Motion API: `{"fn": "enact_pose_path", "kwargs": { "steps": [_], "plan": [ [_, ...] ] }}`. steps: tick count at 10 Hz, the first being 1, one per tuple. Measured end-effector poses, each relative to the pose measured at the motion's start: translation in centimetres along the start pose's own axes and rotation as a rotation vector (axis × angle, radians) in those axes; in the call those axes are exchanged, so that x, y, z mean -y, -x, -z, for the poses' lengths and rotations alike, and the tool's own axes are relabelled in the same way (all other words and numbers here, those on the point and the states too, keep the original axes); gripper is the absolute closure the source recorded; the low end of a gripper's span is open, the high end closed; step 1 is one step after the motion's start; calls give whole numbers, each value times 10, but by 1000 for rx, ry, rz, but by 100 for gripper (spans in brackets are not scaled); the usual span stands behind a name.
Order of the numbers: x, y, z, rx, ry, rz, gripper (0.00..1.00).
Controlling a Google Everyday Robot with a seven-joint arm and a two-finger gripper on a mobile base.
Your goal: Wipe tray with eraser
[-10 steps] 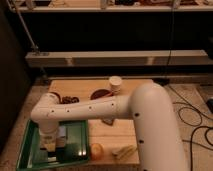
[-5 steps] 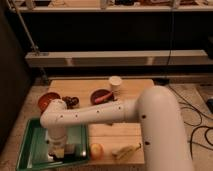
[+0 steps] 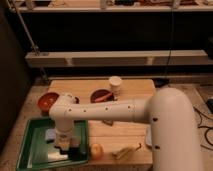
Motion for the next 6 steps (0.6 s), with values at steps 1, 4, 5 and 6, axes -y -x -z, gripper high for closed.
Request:
{"fn": "enact_pose_path", "kwargs": {
  "steps": [1,4,5,6],
  "plan": [
    [-5,-11,3,-6,4,9,100],
    [-8,-39,5,-11,8,51,100],
    [-3,-45,5,-8,8,72,100],
    [2,-47,4,-9,6,85,100]
  ]
}}
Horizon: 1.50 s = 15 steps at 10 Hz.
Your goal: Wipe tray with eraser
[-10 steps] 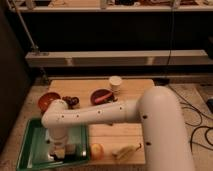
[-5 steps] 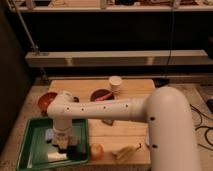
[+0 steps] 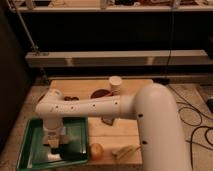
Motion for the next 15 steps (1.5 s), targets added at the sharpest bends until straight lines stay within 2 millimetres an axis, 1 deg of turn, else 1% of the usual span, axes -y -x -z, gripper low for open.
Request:
{"fn": "enact_pose_path", "kwargs": {
  "steps": [2,4,5,6,8,11,12,13,15],
  "plan": [
    [13,-1,-5,2,-10,20,100],
    [22,7,-10,10,-21,21,100],
    [24,13,-12,16,-27,17,100],
    [26,25,-14,29,-33,6,100],
    [25,37,-15,40,-39,-14,100],
    [10,50,-9,41,-40,-60,100],
    [0,53,-5,38,-37,-74,100],
    [-7,52,-1,37,-33,-76,100],
    [-11,35,4,28,-25,-60,100]
  ]
}}
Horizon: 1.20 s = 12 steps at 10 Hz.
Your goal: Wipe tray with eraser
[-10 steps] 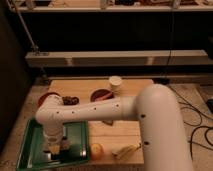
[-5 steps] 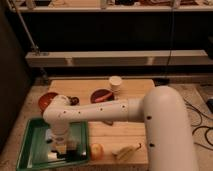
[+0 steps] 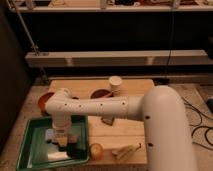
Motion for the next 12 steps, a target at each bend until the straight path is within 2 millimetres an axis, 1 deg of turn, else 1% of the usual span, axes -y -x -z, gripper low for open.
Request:
{"fn": "enact_pose_path", "kwargs": {
  "steps": [3,4,5,7,8,12],
  "plan": [
    [3,-25,5,-9,10,42,100],
    [9,-32,4,-8,11,62,100],
    [13,-36,2,-7,9,74,100],
    [25,-36,-5,-7,0,85,100],
    [28,-32,-9,-8,-6,83,100],
    [29,-18,-18,-5,-21,59,100]
  ]
}}
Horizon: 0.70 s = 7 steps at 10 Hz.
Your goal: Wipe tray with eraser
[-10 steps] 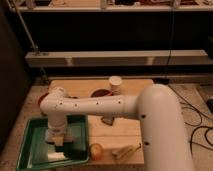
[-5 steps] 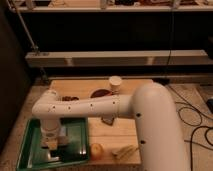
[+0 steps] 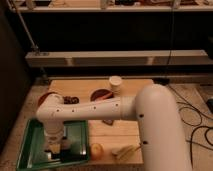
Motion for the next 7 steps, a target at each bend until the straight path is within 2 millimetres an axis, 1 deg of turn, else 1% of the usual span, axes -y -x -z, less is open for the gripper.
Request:
{"fn": "enact_pose_path", "kwargs": {
  "steps": [3,4,6,7],
  "plan": [
    [-10,21,2,-1,-1,-53,100],
    [-13,25,3,2,-2,-63,100],
    [-34,34,8,5,3,-93,100],
    [-39,35,11,6,7,-99,100]
  ]
}}
